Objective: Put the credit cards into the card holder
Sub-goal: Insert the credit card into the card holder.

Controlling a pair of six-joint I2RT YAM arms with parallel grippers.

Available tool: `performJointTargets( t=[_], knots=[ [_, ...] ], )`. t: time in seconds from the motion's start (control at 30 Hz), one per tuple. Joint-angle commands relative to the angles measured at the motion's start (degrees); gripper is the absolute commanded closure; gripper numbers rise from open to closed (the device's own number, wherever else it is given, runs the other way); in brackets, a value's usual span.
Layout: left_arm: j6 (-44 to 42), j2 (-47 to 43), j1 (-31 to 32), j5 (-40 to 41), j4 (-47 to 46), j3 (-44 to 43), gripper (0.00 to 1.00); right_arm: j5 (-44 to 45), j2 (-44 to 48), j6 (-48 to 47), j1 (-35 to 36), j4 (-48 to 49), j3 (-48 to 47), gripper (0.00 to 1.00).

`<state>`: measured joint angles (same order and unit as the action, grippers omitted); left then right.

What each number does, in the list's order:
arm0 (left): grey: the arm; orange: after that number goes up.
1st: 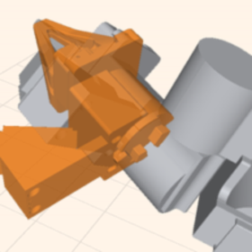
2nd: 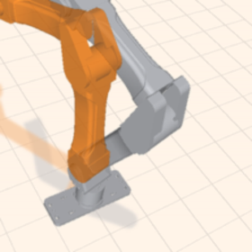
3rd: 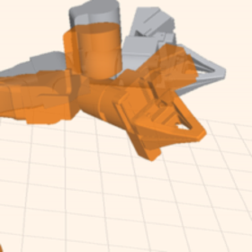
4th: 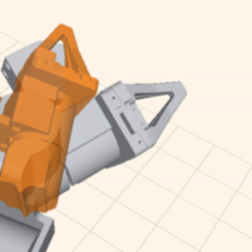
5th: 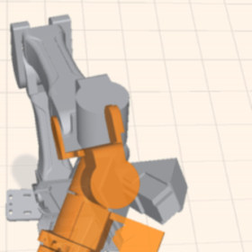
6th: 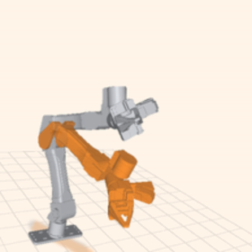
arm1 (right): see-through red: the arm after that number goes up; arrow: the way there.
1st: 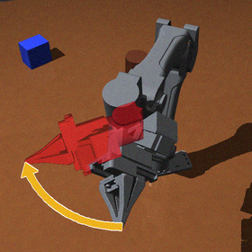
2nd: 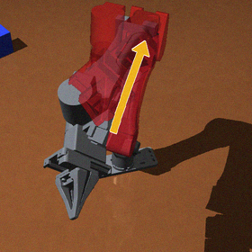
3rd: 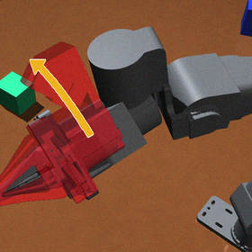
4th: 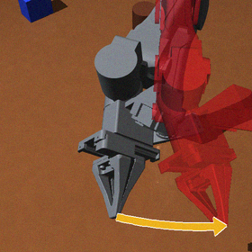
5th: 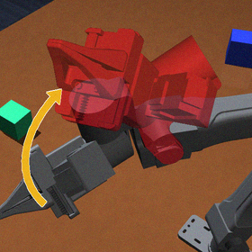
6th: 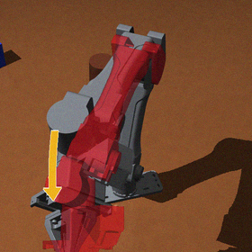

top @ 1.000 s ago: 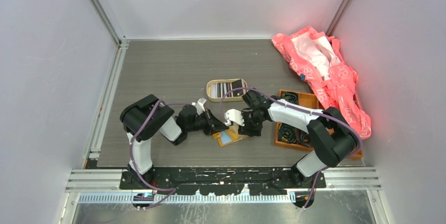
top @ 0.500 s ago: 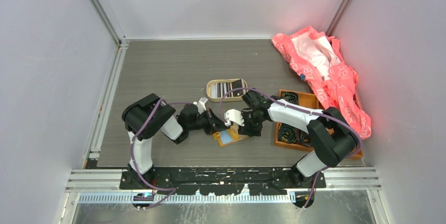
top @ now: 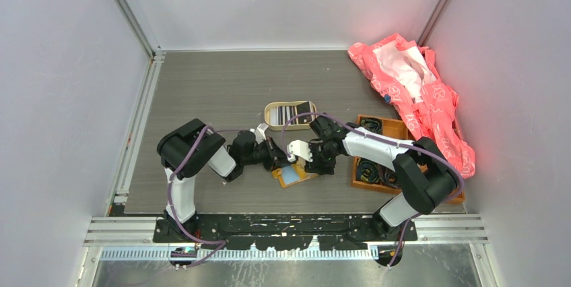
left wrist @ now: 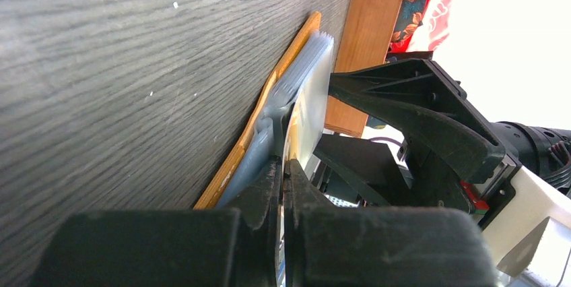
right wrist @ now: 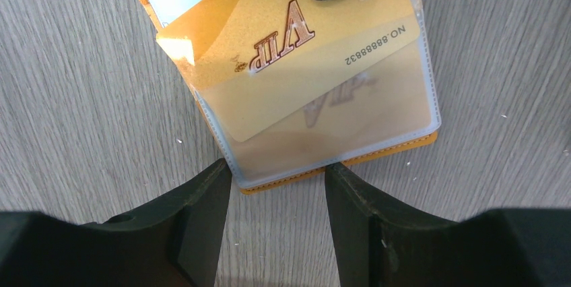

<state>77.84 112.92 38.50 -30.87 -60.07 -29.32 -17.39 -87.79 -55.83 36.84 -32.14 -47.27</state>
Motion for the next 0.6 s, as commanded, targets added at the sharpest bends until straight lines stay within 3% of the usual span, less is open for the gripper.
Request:
performJointTargets(
  t=[0.0,0.37,0.57],
  knots=[
    [-0.74,0.84,0.43,-0.97,3.94,-1.51,1.0,0.07,-1.17,-1.2,0.85,2.08,-0.63,0.42],
    [-1.63,1.58,0.42,-2.03,7.42,-4.68,1.0,0.35,-0.61,-0.76,1.27,2.17,-0.7,0.4],
    [-2.35,1.34,0.37,-1.67,8.44,-5.02,0.96,0.34,4.03,2.36,-0.46,0.92,-2.24,0.24]
  ],
)
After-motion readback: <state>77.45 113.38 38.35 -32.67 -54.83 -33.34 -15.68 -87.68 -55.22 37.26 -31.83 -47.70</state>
